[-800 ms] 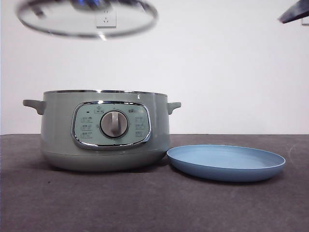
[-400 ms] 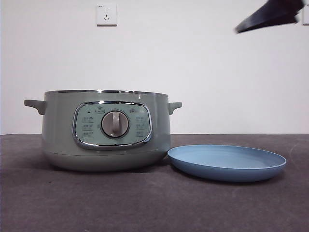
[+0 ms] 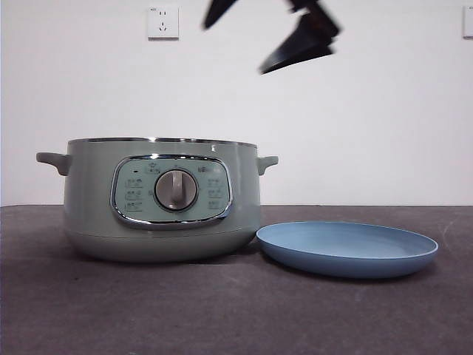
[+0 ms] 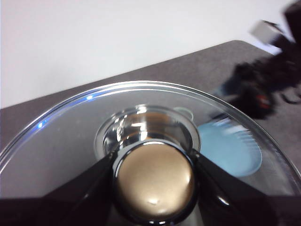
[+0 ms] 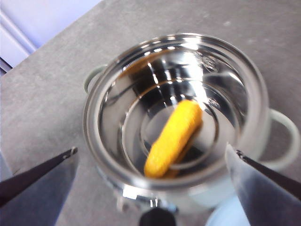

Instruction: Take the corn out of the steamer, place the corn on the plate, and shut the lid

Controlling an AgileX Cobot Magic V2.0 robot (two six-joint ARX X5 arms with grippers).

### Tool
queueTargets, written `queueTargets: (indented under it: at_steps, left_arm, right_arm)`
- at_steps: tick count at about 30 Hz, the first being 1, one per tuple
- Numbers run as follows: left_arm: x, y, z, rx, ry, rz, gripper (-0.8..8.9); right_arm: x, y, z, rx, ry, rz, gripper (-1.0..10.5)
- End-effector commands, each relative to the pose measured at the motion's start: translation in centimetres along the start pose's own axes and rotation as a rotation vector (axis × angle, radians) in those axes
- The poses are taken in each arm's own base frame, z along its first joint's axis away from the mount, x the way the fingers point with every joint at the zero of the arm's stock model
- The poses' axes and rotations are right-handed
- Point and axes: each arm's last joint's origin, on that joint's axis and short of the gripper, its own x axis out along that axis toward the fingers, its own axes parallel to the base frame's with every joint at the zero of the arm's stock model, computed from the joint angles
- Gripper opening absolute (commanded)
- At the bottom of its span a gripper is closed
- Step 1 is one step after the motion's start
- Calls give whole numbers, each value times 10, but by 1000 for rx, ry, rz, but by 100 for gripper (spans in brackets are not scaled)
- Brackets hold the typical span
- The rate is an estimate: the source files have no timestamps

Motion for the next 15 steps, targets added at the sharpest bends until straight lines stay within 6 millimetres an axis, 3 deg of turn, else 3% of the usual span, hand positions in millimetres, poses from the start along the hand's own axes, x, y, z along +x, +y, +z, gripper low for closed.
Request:
queueTargets:
  at_steps: [1, 8, 11, 15]
  left_arm:
    - [-21, -4, -2, 14, -68, 6, -8]
    - [-46, -9, -17, 11, -66, 20, -9]
    - [-49, -10, -20, 10, -56, 20, -8]
    - [-49, -10, -20, 10, -56, 19, -8]
  right_arm:
    - [33, 5, 15, 1, 48, -22, 626]
    - [102, 9, 38, -27, 143, -114, 626]
    - [139, 5, 35, -35, 197, -158, 626]
    - [169, -1, 17, -53, 258, -204, 621]
